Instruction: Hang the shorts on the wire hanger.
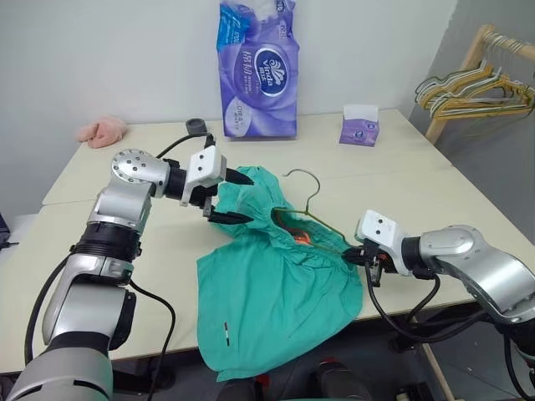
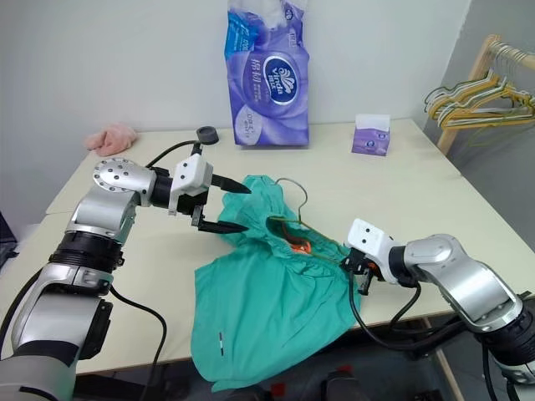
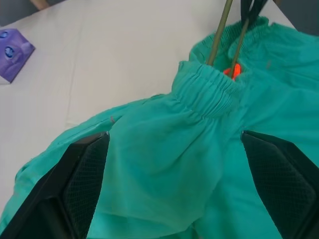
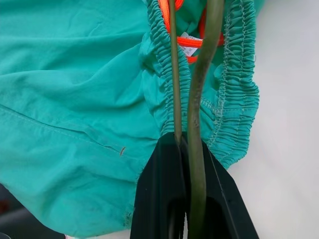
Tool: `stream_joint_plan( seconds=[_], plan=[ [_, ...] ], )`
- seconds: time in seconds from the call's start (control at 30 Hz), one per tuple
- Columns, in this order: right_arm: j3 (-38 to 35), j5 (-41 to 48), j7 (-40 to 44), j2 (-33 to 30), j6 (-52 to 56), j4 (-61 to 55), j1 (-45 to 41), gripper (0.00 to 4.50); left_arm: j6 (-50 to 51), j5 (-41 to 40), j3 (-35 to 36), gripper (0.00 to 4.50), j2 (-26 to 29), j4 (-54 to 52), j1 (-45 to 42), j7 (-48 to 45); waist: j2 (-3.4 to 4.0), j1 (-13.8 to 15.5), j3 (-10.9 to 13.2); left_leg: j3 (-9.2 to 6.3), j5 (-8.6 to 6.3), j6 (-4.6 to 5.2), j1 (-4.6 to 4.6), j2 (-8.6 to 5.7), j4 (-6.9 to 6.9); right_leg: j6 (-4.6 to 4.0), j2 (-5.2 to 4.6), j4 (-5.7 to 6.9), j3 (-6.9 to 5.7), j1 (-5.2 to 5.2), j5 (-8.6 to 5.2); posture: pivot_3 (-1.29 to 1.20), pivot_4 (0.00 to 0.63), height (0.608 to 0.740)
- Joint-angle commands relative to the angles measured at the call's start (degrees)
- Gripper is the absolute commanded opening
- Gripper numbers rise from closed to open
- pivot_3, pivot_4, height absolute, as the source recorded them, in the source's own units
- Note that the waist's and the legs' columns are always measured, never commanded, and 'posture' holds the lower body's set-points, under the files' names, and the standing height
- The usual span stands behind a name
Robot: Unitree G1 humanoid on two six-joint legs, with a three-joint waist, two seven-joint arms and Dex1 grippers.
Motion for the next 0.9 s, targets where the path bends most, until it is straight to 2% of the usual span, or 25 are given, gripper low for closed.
stream_joint_plan(
  seconds=[0.03, 0.4, 0.9],
  plan=[
    [0.2, -1.2, 0.9, -0.5, -1.7, -2.8, -0.6, 0.00, -1.2, 0.2, -0.9, 4.46, -0.3, -1.1, -0.9, -2.7, 0.00, -0.1, 0.0, 0.00, 0.00, 0.00, -0.02, 0.00, 0.00, 0.00, 0.00, 0.00, 0.00, -0.01, 0.00, -0.16, 0.041, 0.740],
    [0.7, -2.9, 2.0, -0.4, -2.9, -4.3, -1.6, 0.00, -3.1, 1.0, -5.5, 4.46, -0.4, -0.4, 1.0, -7.1, 0.00, -0.4, 0.0, 0.01, 0.00, 0.01, -0.01, 0.01, 0.01, 0.05, 0.02, 0.00, 0.02, -0.02, -0.03, -0.17, 0.039, 0.740],
    [-0.3, -3.4, 2.5, 0.6, -4.1, -5.1, -2.1, 0.00, -2.1, -0.2, -7.4, 0.05, -1.0, -1.0, 2.5, -7.1, 0.00, -1.1, 0.0, 0.01, 0.00, 0.01, -0.02, 0.01, 0.02, 0.02, 0.02, 0.02, 0.02, -0.03, -0.01, -0.18, 0.036, 0.740]
  ],
)
